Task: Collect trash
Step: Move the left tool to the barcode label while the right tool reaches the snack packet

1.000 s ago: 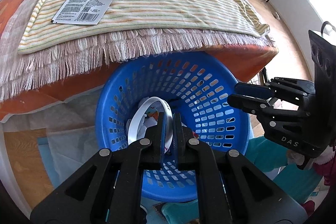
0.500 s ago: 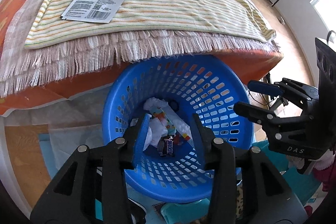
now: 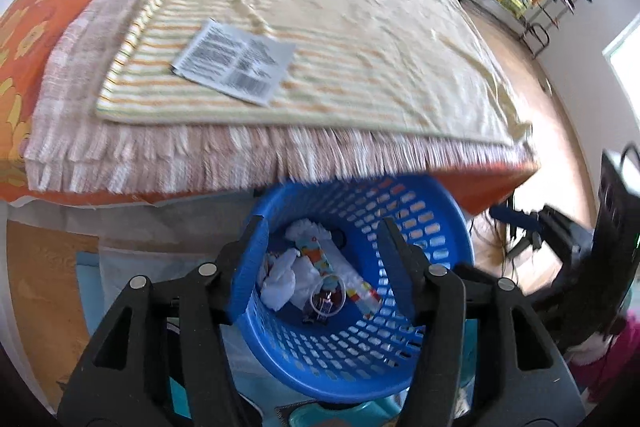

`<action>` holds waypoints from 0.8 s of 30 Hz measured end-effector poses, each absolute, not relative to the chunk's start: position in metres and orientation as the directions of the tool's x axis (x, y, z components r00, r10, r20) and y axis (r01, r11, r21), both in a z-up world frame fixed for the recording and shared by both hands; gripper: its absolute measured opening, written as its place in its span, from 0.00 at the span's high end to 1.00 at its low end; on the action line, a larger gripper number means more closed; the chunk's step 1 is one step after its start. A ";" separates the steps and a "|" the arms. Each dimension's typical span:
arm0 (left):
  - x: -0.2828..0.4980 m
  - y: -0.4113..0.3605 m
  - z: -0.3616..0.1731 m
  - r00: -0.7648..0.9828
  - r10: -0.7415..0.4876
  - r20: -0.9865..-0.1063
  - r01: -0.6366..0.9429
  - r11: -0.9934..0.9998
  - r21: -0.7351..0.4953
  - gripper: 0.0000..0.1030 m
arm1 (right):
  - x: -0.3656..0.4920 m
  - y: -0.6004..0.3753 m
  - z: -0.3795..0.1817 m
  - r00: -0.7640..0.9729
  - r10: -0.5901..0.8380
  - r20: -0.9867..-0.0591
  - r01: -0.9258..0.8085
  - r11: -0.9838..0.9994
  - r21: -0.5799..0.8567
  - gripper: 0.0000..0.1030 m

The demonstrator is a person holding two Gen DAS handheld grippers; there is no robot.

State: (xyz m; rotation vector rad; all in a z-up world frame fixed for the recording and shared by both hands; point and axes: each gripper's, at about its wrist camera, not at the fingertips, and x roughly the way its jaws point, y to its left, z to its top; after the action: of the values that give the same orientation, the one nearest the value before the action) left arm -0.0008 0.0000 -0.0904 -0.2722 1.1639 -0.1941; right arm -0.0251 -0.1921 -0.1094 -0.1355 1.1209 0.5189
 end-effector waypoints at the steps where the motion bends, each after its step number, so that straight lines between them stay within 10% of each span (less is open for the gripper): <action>1: 0.003 0.006 -0.087 0.393 -0.290 -0.872 -0.007 0.948 -0.318 0.44 | -0.025 -0.191 -0.108 0.336 0.329 -0.882 -0.464 0.873 0.149 0.12; 24: 0.097 0.063 -0.095 0.366 -0.339 -0.867 -0.221 0.873 -0.435 0.44 | -0.001 -0.194 -0.077 0.441 0.373 -0.817 -0.443 0.881 0.163 0.11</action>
State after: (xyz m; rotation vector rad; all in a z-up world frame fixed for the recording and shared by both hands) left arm 0.0970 0.0633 -0.0952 -0.5372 1.2104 -0.0810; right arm -0.0009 -0.1939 -0.0774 -0.0789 0.9926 0.5075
